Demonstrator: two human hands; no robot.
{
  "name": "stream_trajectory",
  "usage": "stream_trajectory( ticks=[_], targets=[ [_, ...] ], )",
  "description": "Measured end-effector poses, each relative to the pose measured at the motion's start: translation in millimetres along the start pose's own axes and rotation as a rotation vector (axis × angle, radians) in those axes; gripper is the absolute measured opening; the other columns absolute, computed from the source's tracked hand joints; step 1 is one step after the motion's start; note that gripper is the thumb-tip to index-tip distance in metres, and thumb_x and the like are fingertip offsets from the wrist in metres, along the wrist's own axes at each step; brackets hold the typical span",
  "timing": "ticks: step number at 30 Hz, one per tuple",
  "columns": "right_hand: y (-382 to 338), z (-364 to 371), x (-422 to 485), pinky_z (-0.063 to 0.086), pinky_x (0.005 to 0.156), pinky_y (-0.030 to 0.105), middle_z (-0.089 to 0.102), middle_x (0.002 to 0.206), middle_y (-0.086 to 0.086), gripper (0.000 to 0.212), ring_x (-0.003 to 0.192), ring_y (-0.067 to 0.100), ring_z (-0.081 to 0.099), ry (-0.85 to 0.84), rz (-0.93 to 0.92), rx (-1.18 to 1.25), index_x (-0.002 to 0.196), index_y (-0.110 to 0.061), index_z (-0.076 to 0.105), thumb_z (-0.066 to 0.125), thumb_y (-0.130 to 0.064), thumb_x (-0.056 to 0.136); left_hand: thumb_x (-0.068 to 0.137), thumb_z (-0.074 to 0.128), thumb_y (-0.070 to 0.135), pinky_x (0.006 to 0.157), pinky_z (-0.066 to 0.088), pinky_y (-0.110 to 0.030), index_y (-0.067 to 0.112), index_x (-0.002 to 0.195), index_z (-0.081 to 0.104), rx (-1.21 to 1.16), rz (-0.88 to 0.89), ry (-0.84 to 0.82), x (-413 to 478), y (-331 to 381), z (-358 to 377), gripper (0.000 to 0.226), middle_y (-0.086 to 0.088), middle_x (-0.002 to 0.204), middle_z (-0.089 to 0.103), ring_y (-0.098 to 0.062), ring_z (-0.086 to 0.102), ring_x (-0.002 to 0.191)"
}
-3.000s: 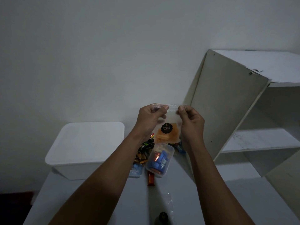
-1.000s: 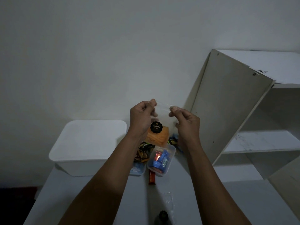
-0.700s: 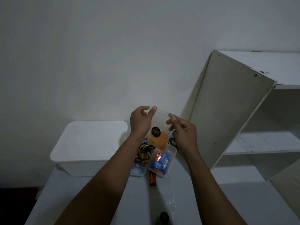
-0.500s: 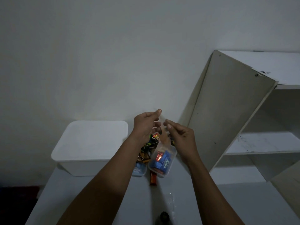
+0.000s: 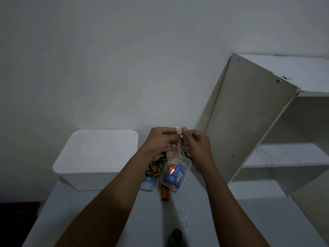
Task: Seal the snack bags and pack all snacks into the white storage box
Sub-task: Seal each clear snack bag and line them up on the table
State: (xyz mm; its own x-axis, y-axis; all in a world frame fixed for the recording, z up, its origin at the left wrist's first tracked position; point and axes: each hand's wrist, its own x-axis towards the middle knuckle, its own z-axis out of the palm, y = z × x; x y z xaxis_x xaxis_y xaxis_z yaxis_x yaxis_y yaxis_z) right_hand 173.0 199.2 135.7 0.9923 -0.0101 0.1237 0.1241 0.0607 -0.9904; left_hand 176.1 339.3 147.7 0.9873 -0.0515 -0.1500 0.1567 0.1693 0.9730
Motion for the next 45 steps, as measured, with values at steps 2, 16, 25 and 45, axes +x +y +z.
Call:
stream_trajectory(
  ticks=[2, 16, 25, 45],
  targets=[
    [-2, 0, 4, 0.054, 0.057, 0.026, 0.068, 0.070, 0.011, 0.028, 0.062, 0.014, 0.065, 0.008, 0.001, -0.058, 0.078, -0.005, 0.069, 0.073, -0.030, 0.089, 0.083, 0.073, 0.002, 0.077, 0.062, -0.044, 0.001, 0.104, 0.073, 0.078, 0.037, -0.008, -3, 0, 1, 0.021, -0.019, 0.094, 0.075, -0.030, 0.074, 0.087],
    [7, -1, 12, 0.055, 0.063, 0.041, 0.069, 0.066, 0.009, 0.025, 0.061, 0.024, 0.064, -0.036, 0.027, -0.160, 0.074, -0.011, 0.070, 0.067, -0.027, 0.093, 0.086, 0.072, 0.006, 0.074, 0.061, -0.042, 0.000, 0.109, 0.071, 0.028, -0.006, -0.068, -4, -7, -9, 0.024, -0.021, 0.101, 0.074, -0.030, 0.073, 0.091],
    [12, 3, 11, 0.060, 0.070, 0.055, 0.071, 0.078, 0.012, 0.025, 0.075, 0.034, 0.071, -0.002, -0.016, -0.293, 0.080, -0.012, 0.067, 0.058, -0.024, 0.099, 0.086, 0.072, 0.004, 0.068, 0.062, -0.038, 0.011, 0.098, 0.075, 0.167, 0.033, -0.017, -3, -1, -9, 0.014, -0.009, 0.092, 0.074, -0.020, 0.073, 0.075],
    [11, 4, -3, 0.058, 0.058, 0.032, 0.071, 0.075, 0.016, 0.012, 0.061, 0.019, 0.068, -0.116, 0.065, -0.344, 0.096, -0.005, 0.070, 0.066, 0.003, 0.088, 0.082, 0.070, -0.008, 0.072, 0.062, -0.037, 0.008, 0.108, 0.073, 0.127, 0.127, 0.129, 5, -7, -12, 0.031, -0.007, 0.094, 0.068, -0.018, 0.068, 0.079]
  ],
)
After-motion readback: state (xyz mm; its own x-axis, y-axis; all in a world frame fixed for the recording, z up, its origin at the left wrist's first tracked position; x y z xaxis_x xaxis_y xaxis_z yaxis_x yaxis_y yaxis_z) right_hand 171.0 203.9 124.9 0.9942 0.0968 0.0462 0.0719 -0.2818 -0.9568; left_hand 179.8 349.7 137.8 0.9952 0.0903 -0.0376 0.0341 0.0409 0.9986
